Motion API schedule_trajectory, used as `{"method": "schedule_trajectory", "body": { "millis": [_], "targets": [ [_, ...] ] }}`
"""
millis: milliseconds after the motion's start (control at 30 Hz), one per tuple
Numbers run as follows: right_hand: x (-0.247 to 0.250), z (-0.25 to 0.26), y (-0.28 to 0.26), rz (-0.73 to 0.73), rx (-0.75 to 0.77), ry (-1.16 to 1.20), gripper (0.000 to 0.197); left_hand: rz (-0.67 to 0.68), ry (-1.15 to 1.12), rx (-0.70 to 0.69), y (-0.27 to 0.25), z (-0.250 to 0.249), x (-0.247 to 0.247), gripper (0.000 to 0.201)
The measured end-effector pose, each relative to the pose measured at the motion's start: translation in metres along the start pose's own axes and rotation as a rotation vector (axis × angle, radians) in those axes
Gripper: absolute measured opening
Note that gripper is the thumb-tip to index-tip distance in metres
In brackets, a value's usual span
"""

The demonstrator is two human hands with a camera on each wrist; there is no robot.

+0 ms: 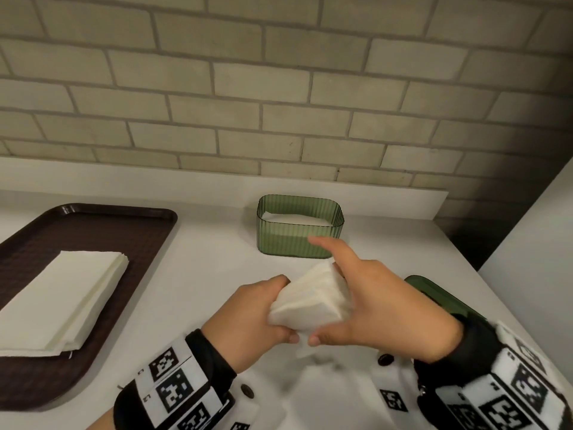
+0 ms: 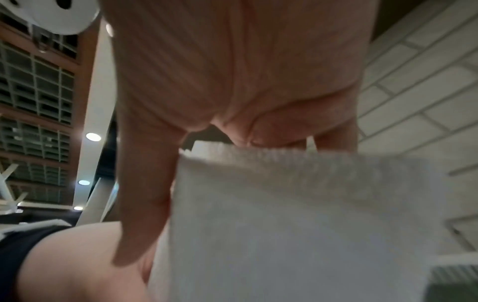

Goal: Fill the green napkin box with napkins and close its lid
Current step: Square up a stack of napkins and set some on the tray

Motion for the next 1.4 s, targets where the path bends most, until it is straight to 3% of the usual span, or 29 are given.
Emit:
{"method": "schedule_trajectory", "body": {
  "millis": [167, 300, 400, 500, 633, 700, 767, 867, 967, 1200, 1400],
  "targets": [
    [-0.006, -0.011, 0.001, -0.019, 0.000, 0.122, 0.039, 0.059, 0.043, 0.042, -0.006, 0.005, 0.001, 0.034],
    [-0.006, -0.025, 0.002, -0.028, -0.002, 0.185, 0.027, 0.107, 0.037, 0.142, -0.011, 0.029, 0.003, 0.036],
    [-0.007, -0.045, 0.002, -0.004, -0.055, 0.365, 0.010, 0.151, -0.056, 0.244, -0.016, 0.055, 0.002, 0.041],
    [-0.015, -0.072, 0.004, 0.030, -0.141, 0.593, 0.025, 0.167, -0.327, 0.327, -0.017, 0.074, -0.001, 0.046],
    [-0.028, -0.094, 0.011, 0.000, -0.268, 0.915, 0.031, 0.062, -0.736, 0.401, -0.004, 0.086, -0.001, 0.078],
    [-0.033, -0.106, 0.017, -0.085, -0.336, 0.965, 0.032, -0.049, -0.856, 0.444, 0.006, 0.090, 0.002, 0.063],
    [-0.035, -0.114, 0.025, -0.162, -0.384, 0.870, 0.035, -0.172, -0.820, 0.462, 0.018, 0.090, 0.009, 0.037],
    [-0.033, -0.116, 0.036, -0.187, -0.475, 0.613, 0.028, -0.281, -0.657, 0.431, 0.038, 0.082, 0.025, 0.027],
    [-0.024, -0.115, 0.049, -0.226, -0.477, 0.512, 0.029, -0.313, -0.480, 0.364, 0.062, 0.070, 0.042, 0.029],
    [-0.024, -0.141, 0.100, -0.188, -0.501, 0.618, 0.017, -0.356, -0.233, 0.377, 0.121, 0.060, 0.074, 0.048],
    [-0.017, -0.173, 0.142, -0.245, -0.567, 0.541, 0.043, -0.364, -0.135, 0.362, 0.170, 0.067, 0.085, 0.055]
  ]
}}
Point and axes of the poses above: each hand's wrist, its own y-axis towards the middle knuckle, its own x-axis out of the back of the hand, z = x × y, the point moved 10 cm from there along y, towards the middle knuckle, and after that the axes turned 12 degrees about -y, right-handed, at the moved point
